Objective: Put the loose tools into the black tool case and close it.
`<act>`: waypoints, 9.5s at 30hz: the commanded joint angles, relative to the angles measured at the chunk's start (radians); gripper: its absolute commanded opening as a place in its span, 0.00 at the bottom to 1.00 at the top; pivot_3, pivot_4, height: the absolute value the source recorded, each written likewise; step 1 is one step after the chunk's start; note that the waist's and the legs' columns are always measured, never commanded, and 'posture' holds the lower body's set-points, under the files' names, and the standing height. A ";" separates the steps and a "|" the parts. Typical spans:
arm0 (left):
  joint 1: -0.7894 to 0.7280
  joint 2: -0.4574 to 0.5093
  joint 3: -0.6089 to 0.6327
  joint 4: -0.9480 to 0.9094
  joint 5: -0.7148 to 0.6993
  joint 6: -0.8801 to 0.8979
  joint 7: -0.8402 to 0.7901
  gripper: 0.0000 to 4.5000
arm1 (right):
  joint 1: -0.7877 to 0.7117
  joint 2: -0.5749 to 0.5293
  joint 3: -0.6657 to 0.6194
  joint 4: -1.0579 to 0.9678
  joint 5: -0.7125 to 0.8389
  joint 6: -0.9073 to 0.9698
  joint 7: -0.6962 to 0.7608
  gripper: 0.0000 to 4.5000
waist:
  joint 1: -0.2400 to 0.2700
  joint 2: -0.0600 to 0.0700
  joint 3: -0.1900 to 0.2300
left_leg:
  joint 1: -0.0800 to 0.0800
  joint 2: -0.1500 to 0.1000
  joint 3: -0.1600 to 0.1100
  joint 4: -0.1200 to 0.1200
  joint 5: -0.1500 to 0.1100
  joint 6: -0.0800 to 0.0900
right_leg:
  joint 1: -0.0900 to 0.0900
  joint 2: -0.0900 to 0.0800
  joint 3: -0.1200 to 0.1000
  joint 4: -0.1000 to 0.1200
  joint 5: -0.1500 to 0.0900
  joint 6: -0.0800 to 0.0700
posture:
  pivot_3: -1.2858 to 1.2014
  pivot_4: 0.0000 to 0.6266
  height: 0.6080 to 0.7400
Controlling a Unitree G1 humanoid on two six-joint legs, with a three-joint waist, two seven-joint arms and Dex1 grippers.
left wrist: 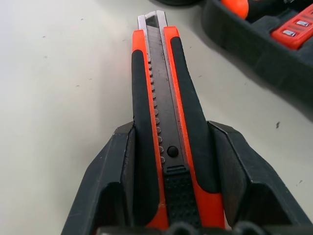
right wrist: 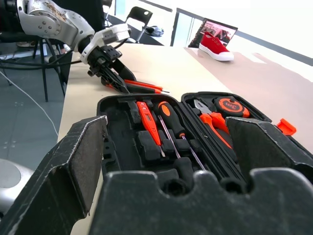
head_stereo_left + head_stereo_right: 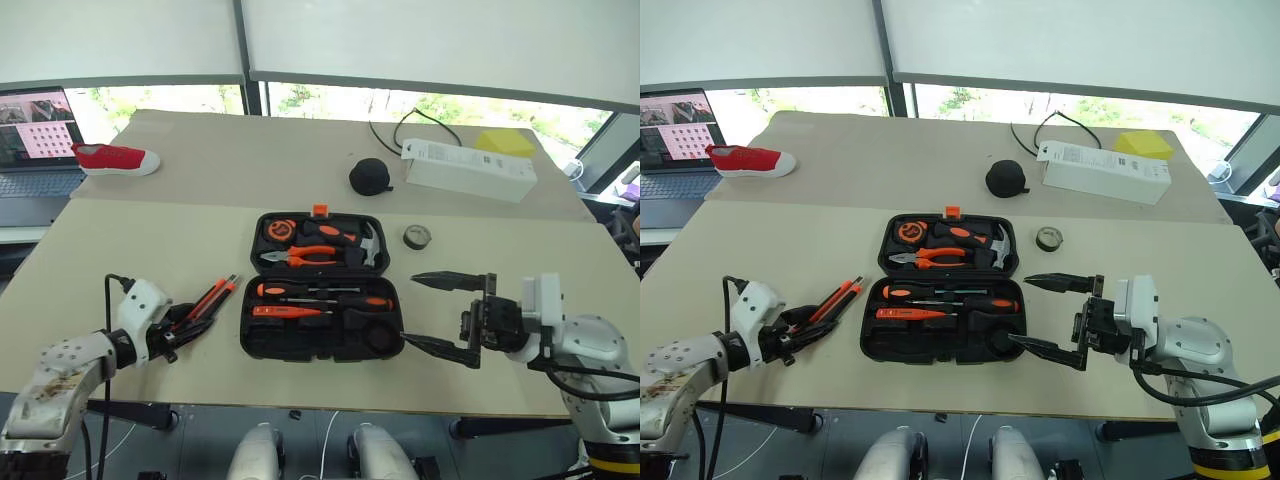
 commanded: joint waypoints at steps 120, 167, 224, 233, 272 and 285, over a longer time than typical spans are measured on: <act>-0.289 -0.164 0.053 0.071 -0.296 -0.059 -0.210 0.98 | -0.455 -0.193 0.082 0.558 -0.372 0.351 -0.313 1.00 | -0.012 0.016 -0.010 | 0.000 -0.002 0.003 0.002 -0.001 0.005 | 0.006 0.004 0.003 -0.008 0.004 0.004 | 0.52 0.24 1.00; -0.074 -0.088 -0.055 0.003 -0.192 -0.282 -0.500 1.00 | -0.519 -0.228 0.483 -0.107 -0.232 1.000 0.051 0.01 | 0.002 0.018 -0.007 | -0.015 -0.001 0.000 0.005 -0.001 0.004 | -0.009 0.000 -0.001 -0.006 0.005 0.004 | 0.52 0.24 1.00; -0.489 -0.230 -0.307 0.290 0.117 0.014 -0.015 0.00 | -0.418 -0.008 0.360 0.421 -0.467 0.130 -0.107 0.02 | 0.006 0.011 -0.006 | -0.019 -0.004 0.003 0.010 -0.001 0.004 | -0.009 0.002 -0.001 -0.006 0.008 0.007 | 0.52 0.24 1.00; -0.371 -0.153 -0.282 0.145 0.071 0.060 -0.112 0.00 | -0.251 -0.046 0.301 0.190 -0.446 0.276 -0.157 0.02 | 0.004 0.011 -0.006 | -0.019 -0.003 0.003 0.010 -0.001 0.004 | -0.009 0.002 -0.001 -0.007 0.007 0.007 | 0.52 0.24 1.00; -0.706 -0.186 -0.299 0.273 0.010 0.682 0.222 0.46 | -0.665 0.057 0.197 0.288 -0.184 1.454 -0.660 0.61 | 0.003 0.009 -0.006 | -0.023 -0.006 -0.001 0.012 0.001 0.004 | -0.015 0.002 0.000 0.000 0.008 0.007 | 0.52 0.24 1.00; -0.639 -0.226 -0.164 0.227 -0.087 0.586 0.178 0.00 | -0.633 0.153 0.113 0.267 -0.182 1.215 -0.662 0.01 | -0.002 0.005 -0.008 | -0.015 -0.007 -0.002 0.012 0.003 0.006 | -0.006 0.001 0.000 0.001 0.008 0.008 | 0.52 0.24 1.00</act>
